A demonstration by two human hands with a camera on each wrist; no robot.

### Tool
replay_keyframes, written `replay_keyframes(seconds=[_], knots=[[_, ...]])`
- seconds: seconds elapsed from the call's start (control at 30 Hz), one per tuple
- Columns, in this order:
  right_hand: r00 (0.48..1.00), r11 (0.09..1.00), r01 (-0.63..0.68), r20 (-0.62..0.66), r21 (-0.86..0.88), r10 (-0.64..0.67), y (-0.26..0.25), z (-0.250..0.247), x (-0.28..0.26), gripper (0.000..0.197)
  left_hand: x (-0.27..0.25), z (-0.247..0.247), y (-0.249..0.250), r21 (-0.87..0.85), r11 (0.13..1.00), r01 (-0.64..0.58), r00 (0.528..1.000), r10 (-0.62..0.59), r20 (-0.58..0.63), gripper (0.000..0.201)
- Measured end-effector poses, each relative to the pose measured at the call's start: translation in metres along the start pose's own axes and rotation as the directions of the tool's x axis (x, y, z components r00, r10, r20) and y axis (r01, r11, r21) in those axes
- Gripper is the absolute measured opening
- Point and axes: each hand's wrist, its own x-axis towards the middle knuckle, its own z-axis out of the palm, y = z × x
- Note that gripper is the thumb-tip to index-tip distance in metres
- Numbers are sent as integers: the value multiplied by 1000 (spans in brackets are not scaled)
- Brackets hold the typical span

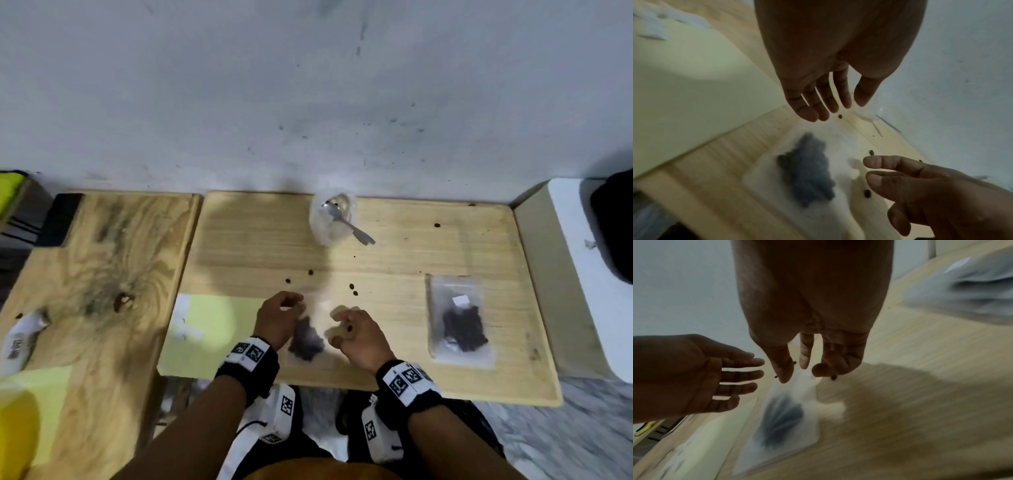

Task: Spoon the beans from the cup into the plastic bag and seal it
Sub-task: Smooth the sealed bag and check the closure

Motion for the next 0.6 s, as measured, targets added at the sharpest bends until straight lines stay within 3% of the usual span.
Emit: replay_keyframes(seconds=[0.13,0.27,0.4,0.6], knots=[[997,994,-82,-15,-73,81,-6,21,4,41,4,-18,-22,157,986,51,999,-53,10,11],[989,987,-138,-46,78,142,-9,31,10,41,2,-12,-30,83,990,113,983,-124,138,7],[971,959,-223,-43,174,234,-13,33,13,42,3,-8,-31,-2,996,91,987,-89,137,16],[968,961,-203,-112,185,226,-15,35,11,40,5,-7,-27,-16,1000,27,981,-24,193,37]])
